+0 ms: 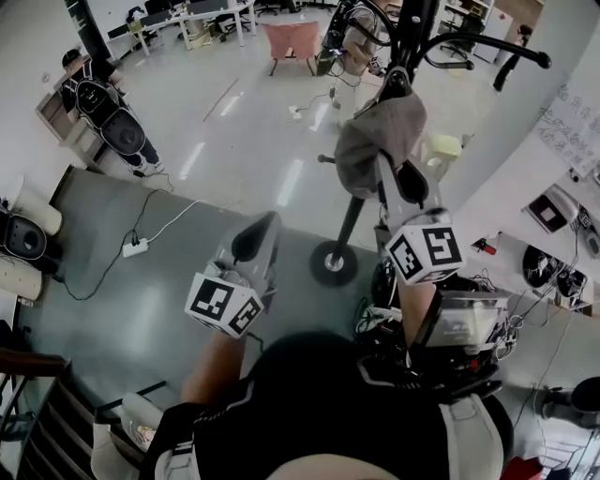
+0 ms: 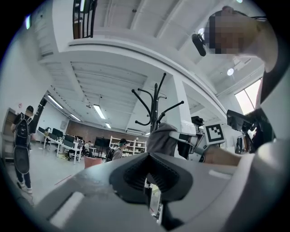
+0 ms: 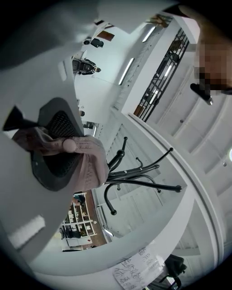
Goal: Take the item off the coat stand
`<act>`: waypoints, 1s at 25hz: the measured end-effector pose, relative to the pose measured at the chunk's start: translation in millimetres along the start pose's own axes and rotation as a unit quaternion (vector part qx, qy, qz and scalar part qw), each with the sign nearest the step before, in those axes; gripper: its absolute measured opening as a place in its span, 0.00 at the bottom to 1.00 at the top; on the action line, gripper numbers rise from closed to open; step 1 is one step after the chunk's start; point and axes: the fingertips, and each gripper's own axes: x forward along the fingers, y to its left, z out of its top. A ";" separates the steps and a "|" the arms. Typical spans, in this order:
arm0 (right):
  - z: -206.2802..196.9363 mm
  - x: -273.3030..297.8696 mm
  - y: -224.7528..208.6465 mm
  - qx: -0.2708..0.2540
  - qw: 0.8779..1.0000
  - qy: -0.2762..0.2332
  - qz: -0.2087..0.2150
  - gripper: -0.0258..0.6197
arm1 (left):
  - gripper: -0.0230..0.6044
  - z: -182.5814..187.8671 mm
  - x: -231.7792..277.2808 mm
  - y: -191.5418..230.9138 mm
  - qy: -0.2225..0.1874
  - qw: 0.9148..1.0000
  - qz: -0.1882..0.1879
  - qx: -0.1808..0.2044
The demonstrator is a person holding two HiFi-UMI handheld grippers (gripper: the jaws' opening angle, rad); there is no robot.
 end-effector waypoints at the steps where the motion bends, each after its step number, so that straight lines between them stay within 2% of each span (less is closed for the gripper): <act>1: 3.2 -1.0 1.5 -0.002 1.000 -0.004 -0.002 0.17 | 0.06 1.7 -1.9 -0.1 -0.001 1.000 -0.001 -0.002; 9: 16.7 -7.7 7.8 -0.010 1.000 -0.015 -0.019 0.17 | 0.06 6.5 -13.8 1.0 -0.004 1.000 -0.014 -0.007; 25: 52.7 -21.3 23.3 -0.023 0.998 -0.050 -0.016 0.17 | 0.06 10.1 -38.2 2.9 -0.004 1.000 -0.010 -0.012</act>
